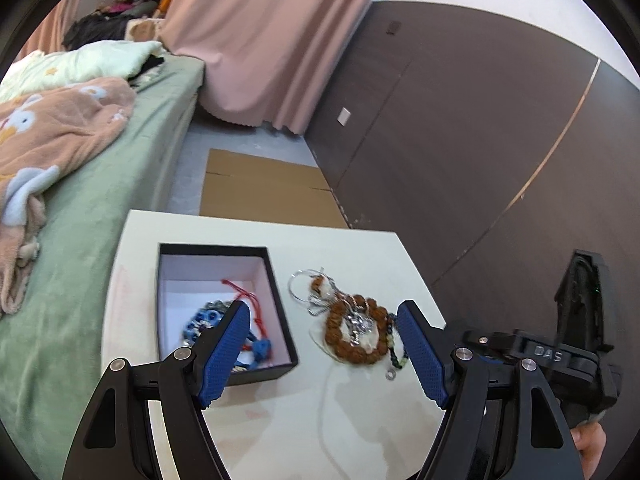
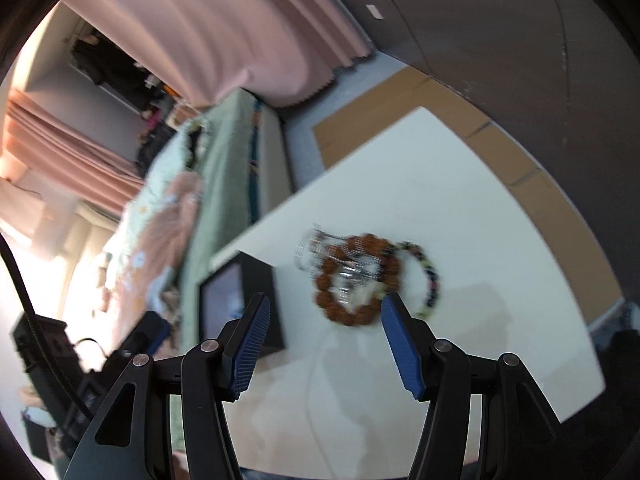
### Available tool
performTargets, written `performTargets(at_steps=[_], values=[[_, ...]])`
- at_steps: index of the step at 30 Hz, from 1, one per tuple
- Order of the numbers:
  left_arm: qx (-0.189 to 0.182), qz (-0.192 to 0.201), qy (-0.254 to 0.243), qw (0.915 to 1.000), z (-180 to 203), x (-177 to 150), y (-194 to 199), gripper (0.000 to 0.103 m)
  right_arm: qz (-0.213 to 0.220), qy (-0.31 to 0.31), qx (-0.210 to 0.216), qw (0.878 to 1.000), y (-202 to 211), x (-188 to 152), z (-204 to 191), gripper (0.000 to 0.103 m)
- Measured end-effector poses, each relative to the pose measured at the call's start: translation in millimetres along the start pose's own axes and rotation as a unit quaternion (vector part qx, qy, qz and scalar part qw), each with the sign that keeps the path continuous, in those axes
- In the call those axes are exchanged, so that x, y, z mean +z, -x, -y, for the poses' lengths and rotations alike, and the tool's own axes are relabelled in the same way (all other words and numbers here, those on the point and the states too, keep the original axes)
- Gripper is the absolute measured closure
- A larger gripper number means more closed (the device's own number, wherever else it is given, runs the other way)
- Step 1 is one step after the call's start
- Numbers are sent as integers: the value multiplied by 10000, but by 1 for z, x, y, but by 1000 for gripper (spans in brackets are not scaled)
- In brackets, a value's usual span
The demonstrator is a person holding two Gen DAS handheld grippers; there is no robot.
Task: Organize jewelry
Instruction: 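Withdraw both tools from the box back toward the jewelry pile, then grasp the small silver ring beside the bead malas with the left tool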
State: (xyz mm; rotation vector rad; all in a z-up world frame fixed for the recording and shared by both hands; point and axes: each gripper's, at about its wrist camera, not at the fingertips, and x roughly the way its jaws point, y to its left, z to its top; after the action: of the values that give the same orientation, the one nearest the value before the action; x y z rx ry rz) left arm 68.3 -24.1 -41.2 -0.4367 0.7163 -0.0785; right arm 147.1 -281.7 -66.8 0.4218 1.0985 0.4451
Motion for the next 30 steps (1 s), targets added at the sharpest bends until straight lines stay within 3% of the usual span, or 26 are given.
performTargets(at_steps=[8, 17, 25, 30], values=[[52, -290, -358, 9989, 20, -13, -23, 26, -222, -48, -342, 9992, -8, 3, 24, 44], [16, -587, -895, 9943, 46, -38, -54, 32, -399, -597, -610, 9956, -4, 6, 56, 44], [-86, -934, -1293, 9872, 68, -63, -85, 42, -294, -445, -842, 9950, 14, 7, 53, 44], [-79, -1159, -1350, 9840, 74, -75, -104, 54, -381, -314, -1079, 9929, 14, 11, 60, 44]])
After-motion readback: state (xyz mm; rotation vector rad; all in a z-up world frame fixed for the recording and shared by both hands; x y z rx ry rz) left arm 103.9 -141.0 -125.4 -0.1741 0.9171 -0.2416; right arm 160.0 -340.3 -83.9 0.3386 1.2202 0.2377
